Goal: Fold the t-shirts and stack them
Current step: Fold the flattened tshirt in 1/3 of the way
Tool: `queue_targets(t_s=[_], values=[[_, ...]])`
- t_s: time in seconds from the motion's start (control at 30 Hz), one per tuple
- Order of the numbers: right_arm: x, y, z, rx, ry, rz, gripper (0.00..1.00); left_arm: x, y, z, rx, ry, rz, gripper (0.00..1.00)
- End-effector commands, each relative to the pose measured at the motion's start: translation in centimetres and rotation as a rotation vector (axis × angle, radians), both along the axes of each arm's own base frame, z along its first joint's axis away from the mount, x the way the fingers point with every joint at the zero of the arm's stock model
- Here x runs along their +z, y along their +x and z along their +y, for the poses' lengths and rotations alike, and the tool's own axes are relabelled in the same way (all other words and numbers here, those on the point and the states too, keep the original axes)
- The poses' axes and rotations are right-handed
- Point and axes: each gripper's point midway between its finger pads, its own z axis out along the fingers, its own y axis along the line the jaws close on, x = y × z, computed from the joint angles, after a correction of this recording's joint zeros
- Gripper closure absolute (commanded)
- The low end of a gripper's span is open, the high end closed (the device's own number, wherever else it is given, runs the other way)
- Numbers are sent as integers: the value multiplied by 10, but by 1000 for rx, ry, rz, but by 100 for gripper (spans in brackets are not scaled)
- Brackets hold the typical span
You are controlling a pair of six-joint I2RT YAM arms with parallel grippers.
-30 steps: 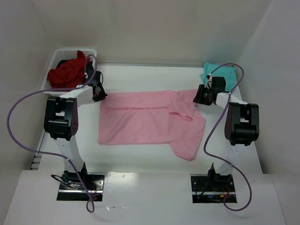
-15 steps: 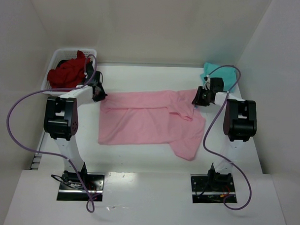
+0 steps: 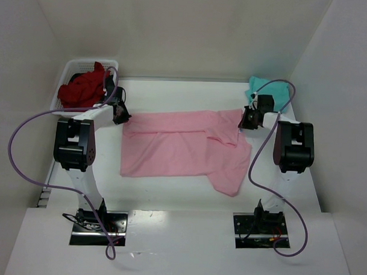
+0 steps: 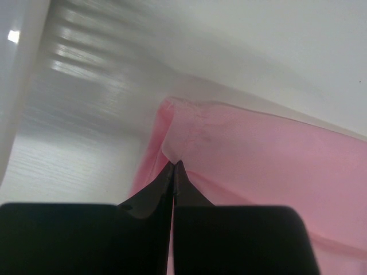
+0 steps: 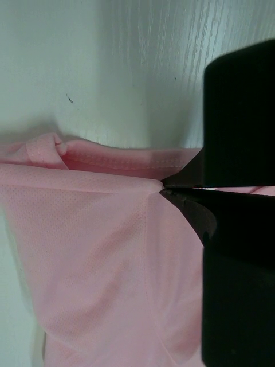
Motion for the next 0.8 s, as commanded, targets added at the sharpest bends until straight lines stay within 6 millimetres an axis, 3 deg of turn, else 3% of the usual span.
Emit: queue_targets(t_s=[0.0, 0.13, 0.37, 0.6, 0.7, 0.77], values=[[42, 18, -22, -52, -48, -104, 97, 9, 10, 8, 0, 36, -33, 100], [53, 20, -27, -70, -66, -128, 97, 9, 9, 9, -11, 44, -31, 100], [56, 16, -46, -114, -77, -126, 97, 8, 5, 9, -18, 50, -19, 100], [48, 13, -41, -93, -48, -112, 98, 0, -4, 6, -40, 37, 11, 99], [44, 13, -33, -59, -8, -99, 93, 0, -8, 4, -46, 30, 22, 95], [41, 12, -31, -53, 0, -87, 80, 2, -10, 2, -57, 25, 20, 91]])
